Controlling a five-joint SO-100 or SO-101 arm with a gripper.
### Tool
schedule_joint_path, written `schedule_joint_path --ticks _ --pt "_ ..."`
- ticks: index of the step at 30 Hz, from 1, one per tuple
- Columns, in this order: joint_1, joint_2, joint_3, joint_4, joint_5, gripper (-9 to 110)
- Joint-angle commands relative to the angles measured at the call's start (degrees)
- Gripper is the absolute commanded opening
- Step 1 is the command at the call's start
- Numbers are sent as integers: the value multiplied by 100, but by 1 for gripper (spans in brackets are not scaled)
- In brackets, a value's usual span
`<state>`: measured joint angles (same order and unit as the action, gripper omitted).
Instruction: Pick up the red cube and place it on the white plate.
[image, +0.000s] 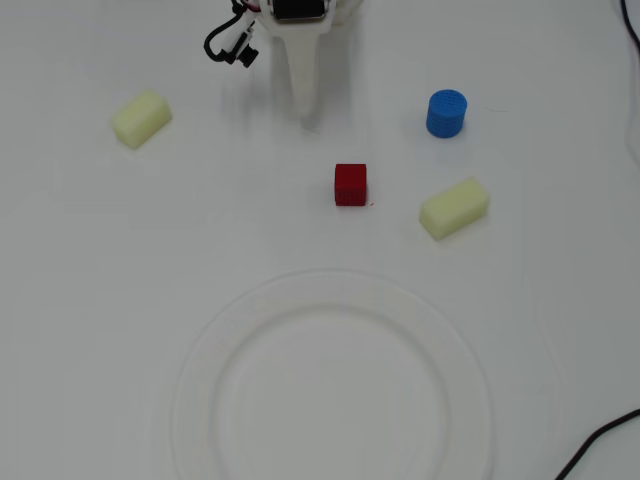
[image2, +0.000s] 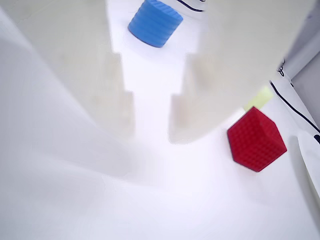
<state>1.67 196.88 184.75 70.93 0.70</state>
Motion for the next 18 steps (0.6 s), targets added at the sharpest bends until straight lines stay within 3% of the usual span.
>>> schedule_joint_path --ticks 1,18 --pt "-571 62 44 -26 -527 2" --pt "-211 53 -70 -562 -9 0"
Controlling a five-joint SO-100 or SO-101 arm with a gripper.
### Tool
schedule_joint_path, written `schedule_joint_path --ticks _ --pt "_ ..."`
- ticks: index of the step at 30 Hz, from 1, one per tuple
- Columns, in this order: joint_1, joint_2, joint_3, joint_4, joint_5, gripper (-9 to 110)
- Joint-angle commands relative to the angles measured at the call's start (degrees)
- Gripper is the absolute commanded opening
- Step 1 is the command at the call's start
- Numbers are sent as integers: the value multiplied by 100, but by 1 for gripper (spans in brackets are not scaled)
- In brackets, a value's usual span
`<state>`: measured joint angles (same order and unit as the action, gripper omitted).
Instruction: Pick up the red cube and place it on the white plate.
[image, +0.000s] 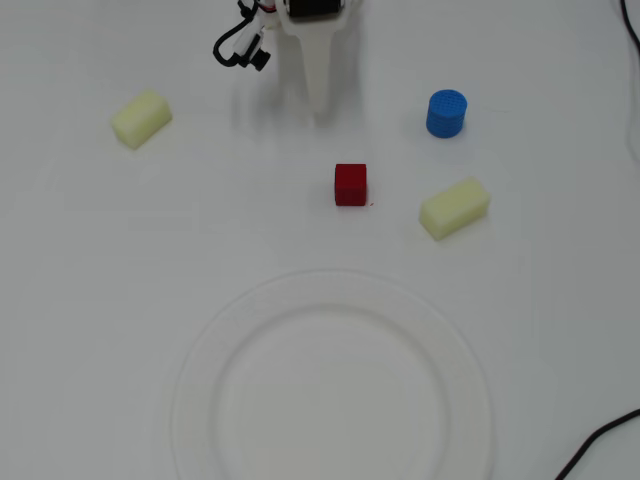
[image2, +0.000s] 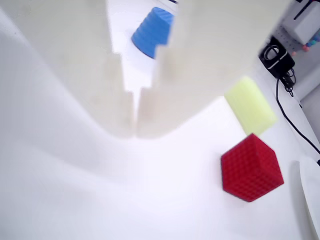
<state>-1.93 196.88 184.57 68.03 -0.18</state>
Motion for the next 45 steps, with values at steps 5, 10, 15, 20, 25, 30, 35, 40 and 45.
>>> schedule_joint_path --ticks 5,10,15,20,25,30,35,40,45 --pt "642 35 -343 -519 -237 0" --pt "703 -105 -668 -853 -677 0" --pt "606 -2575 -2461 -967 -387 2" --pt "18 -5150 -4632 123 -404 3" --pt "-756 -5977 -5063 237 -123 7" --pt "-879 -7418 -5634 -237 105 23" --pt "-984 -8227 -6021 -615 316 27" --pt "-694 -8815 -6214 -967 343 28" --pt "-501 -9185 -6214 -1213 246 27"
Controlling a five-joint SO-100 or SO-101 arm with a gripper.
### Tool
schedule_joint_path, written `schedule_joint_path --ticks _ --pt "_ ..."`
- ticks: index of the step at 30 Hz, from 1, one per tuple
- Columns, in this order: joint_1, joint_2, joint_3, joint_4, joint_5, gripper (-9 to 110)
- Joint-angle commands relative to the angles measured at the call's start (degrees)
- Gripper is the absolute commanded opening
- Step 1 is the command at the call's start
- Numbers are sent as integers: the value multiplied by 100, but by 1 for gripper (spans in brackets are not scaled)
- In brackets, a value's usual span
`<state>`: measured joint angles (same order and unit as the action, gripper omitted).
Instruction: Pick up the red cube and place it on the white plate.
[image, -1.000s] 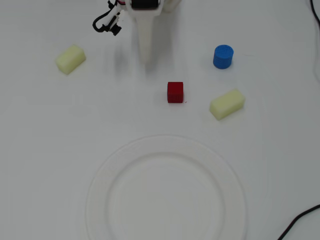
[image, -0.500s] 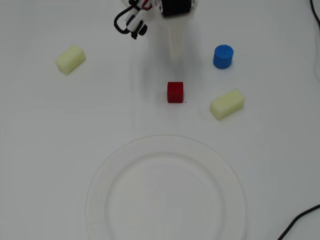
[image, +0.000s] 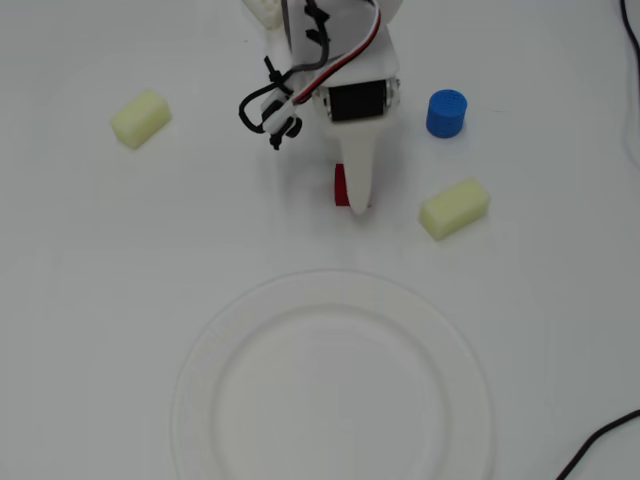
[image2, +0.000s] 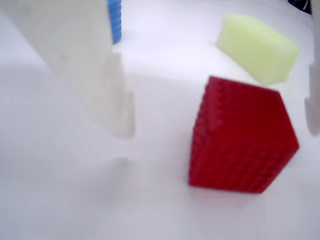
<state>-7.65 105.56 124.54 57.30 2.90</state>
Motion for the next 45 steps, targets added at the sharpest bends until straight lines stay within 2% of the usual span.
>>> schedule_joint_path --ticks 1,4,7,9,14,17,19,30,45 --pt "97 -97 -211 -176 -79 26" --pt "123 -185 -220 -281 -114 19" --pt "97 -202 -281 -352 -132 4" --pt "62 -123 -299 -413 -202 0" --pt "123 624 -193 -879 -299 0" --pt "272 1494 378 -2241 -563 0" --pt "334 1626 237 -2549 -677 0" --pt "457 -246 -1573 -2628 -853 0" --pt "844 -1767 -2285 -3032 -738 0"
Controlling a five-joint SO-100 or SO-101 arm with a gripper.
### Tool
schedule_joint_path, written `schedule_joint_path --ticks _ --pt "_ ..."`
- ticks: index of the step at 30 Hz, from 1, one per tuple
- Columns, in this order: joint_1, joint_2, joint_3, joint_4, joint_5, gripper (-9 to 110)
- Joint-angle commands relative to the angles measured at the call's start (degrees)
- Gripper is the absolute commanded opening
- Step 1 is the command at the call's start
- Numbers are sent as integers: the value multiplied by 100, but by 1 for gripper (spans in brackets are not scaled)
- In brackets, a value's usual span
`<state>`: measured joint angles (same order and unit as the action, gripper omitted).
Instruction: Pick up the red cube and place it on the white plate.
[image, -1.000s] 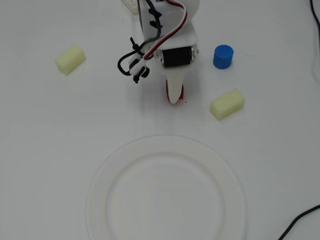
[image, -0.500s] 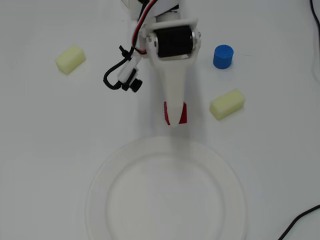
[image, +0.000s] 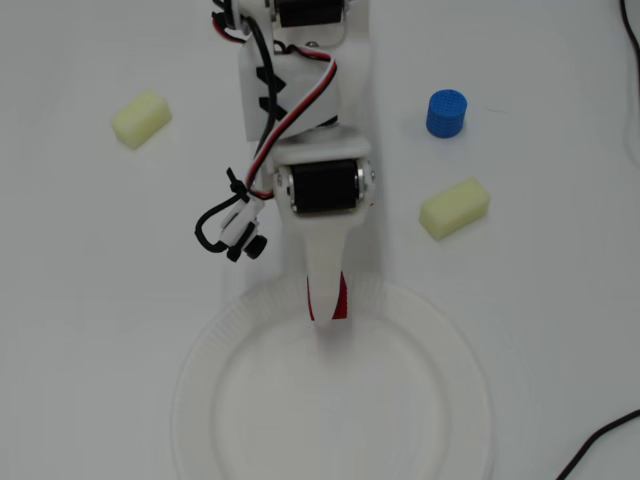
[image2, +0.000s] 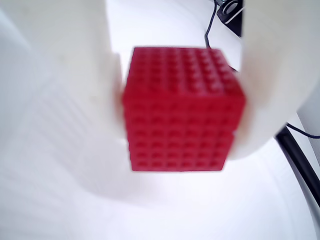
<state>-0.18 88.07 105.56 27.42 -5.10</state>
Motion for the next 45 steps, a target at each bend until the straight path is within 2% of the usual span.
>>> schedule_joint_path --ticks 1,11,22,27,37,45 --pt "123 -53 -439 -9 62 0" --pt "105 343 -589 721 79 19" --pt "70 1626 -439 2145 9 23" --pt "132 3656 993 2461 -360 23" --pt "149 9105 5467 2443 -791 27" --pt "466 10301 6732 2918 -519 30"
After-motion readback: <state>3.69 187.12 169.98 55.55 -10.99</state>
